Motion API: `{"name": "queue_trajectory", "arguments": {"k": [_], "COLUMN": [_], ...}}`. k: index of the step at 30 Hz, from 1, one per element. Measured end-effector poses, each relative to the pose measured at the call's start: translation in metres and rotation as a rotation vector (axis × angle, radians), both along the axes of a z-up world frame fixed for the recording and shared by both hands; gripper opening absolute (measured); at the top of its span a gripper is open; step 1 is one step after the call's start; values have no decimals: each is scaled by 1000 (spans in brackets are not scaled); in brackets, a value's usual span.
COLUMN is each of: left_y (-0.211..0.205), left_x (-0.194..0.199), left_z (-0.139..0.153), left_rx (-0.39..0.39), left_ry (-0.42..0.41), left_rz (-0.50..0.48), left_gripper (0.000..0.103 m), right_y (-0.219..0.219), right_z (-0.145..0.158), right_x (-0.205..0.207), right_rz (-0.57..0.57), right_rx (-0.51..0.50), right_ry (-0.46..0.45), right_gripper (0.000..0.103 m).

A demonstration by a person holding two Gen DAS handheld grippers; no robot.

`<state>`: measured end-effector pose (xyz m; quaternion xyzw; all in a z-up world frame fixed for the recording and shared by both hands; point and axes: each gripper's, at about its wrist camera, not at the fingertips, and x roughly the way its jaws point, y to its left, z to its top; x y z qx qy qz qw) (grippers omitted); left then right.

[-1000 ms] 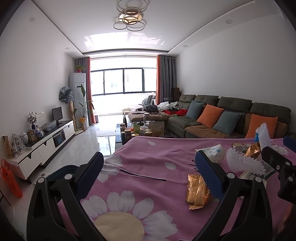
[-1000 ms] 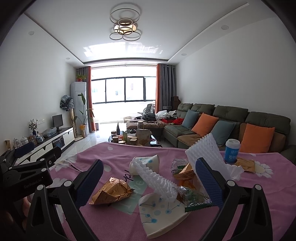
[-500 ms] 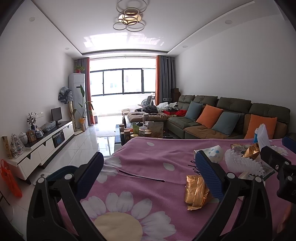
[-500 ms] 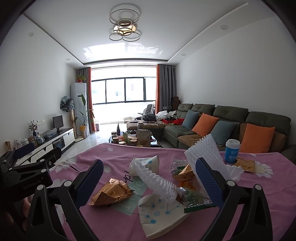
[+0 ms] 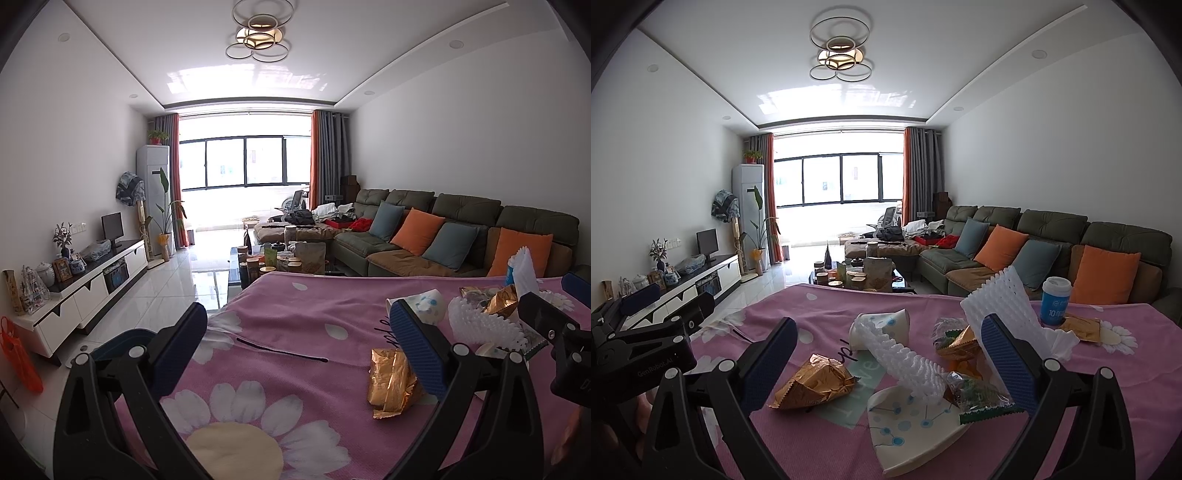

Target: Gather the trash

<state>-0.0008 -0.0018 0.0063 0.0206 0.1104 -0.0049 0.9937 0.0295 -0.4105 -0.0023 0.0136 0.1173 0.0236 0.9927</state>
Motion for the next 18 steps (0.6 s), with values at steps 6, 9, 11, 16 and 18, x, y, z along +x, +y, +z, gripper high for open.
{"name": "queue_trajectory", "arguments": {"k": [6, 9, 11, 16, 18], "left_y": [0, 0, 0, -2, -1], "left_x": [0, 0, 0, -1, -1], "left_z": [0, 0, 0, 0, -1], "left_rx": [-2, -1, -1, -1, -3], "left_ry": [0, -1, 0, 5, 8], "left_rz": [0, 1, 0, -4, -8], "left_gripper": [97, 98, 97, 97, 97], "right_y": [0, 1, 1, 2, 2], "right_z": [-1, -1, -1, -2, -4], "right_x": [0, 0, 0, 0, 0], "right_rz": [2, 1, 2, 6, 8], "right_rx": [1, 0, -1, 3, 2], "right_ry": [1, 1, 1, 4, 6], "right_gripper": [96, 96, 96, 96, 96]}}
